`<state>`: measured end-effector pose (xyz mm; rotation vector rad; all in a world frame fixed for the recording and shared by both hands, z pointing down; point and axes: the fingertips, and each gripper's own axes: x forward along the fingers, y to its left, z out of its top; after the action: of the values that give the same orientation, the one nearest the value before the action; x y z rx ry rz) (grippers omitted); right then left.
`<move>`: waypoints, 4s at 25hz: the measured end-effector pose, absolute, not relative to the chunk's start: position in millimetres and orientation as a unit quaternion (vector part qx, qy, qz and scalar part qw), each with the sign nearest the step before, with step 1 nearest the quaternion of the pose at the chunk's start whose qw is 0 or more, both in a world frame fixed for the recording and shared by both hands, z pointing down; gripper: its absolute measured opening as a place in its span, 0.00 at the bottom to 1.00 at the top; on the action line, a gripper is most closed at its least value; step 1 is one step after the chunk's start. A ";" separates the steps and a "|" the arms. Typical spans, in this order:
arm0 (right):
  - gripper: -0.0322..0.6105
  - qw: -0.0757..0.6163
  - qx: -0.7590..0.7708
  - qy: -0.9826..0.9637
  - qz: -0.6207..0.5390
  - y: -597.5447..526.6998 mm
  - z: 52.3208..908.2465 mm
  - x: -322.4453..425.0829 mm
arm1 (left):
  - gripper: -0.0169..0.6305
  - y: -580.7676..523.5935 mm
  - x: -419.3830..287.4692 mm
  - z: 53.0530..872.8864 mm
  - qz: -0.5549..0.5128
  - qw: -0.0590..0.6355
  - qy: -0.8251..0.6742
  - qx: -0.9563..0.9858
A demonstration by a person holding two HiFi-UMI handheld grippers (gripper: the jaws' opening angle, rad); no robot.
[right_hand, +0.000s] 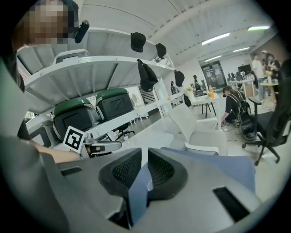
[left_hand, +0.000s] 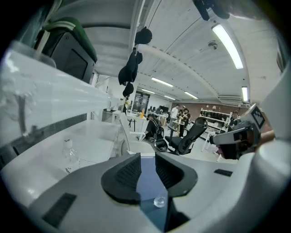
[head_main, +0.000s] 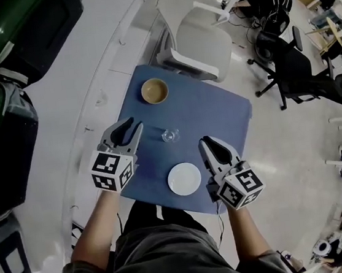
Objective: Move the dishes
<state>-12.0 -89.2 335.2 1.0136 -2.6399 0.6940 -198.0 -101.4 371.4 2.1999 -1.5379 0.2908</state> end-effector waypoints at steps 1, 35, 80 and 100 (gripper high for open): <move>0.12 0.116 0.347 -0.900 0.238 -93.8 336.9 -14.4 | 0.18 -110.6 -200.1 378.0 0.106 0.225 -0.555 0.794; 0.12 0.129 0.386 -0.862 0.301 -180.4 450.1 -0.6 | 0.20 -272.0 -234.3 611.2 0.210 0.369 -0.546 0.722; 0.12 0.063 0.342 -0.895 0.279 -68.0 356.3 73.6 | 0.05 -86.6 -214.9 394.8 0.133 0.300 -0.628 0.706; 0.12 0.090 0.365 -0.867 0.327 10.0 410.6 146.8 | 0.05 39.0 -69.2 475.5 0.241 0.334 -0.494 0.766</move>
<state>146.8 10.0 410.6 1.0837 -2.5777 0.9736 -69.2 39.0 475.5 1.9985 -1.2899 0.6279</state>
